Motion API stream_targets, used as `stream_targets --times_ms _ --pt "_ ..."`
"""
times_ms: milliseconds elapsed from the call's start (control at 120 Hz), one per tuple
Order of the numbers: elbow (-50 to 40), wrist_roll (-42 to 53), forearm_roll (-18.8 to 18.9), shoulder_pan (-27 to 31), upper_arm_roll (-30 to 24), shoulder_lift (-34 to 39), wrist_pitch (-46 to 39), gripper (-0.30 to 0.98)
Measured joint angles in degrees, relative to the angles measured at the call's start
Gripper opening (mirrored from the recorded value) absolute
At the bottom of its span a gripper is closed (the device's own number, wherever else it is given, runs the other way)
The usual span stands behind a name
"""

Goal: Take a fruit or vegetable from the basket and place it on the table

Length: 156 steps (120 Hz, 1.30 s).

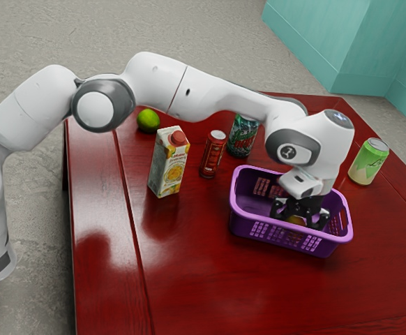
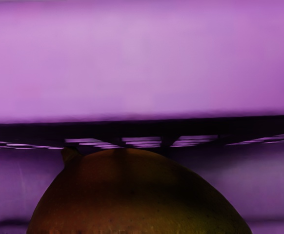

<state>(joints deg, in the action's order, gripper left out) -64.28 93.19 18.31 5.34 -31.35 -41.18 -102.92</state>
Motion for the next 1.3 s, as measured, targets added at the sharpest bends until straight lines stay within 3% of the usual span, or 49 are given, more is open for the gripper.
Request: stream_targets --times_ms 367,767,1100,1300 --pt "3.57 -1.37 -0.44 0.85 0.04 3.06 3.02 0.18" --pt "21.05 -1.36 0.4 7.37 2.99 7.77 11.97 0.19" --pt "29.51 -0.51 0.09 11.6 3.02 -0.21 11.92 0.19" --pt "30.65 0.93 0.24 11.06 2.8 -5.69 0.48 0.19"
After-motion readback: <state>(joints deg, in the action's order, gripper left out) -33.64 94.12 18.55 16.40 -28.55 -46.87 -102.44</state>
